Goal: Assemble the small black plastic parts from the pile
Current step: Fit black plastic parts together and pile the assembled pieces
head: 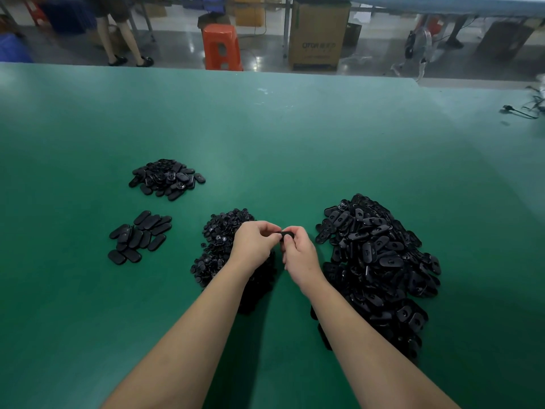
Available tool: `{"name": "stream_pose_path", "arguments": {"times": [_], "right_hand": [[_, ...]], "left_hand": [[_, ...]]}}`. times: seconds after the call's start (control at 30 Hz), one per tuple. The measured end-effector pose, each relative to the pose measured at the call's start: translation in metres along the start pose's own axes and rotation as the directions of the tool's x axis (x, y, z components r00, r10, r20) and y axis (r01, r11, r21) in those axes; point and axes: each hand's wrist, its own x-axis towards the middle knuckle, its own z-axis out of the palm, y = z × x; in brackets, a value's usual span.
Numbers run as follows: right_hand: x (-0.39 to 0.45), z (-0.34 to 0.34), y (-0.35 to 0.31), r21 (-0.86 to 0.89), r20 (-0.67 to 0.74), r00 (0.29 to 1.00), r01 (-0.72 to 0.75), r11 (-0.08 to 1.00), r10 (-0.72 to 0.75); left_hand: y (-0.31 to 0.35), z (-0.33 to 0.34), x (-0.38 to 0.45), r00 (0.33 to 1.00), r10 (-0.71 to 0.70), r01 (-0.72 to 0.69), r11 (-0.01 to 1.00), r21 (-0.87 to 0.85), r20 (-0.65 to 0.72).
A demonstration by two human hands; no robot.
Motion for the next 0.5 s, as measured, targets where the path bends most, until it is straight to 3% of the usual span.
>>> {"name": "stream_pose_path", "arguments": {"times": [0.5], "right_hand": [[-0.0026,-0.0004,-0.0042,-0.08,-0.008,1.0,-0.001,0.997,0.001]], "left_hand": [[0.0015,0.001,0.0004,1.0,-0.009,0.01,0.997,0.081,-0.013]]}}
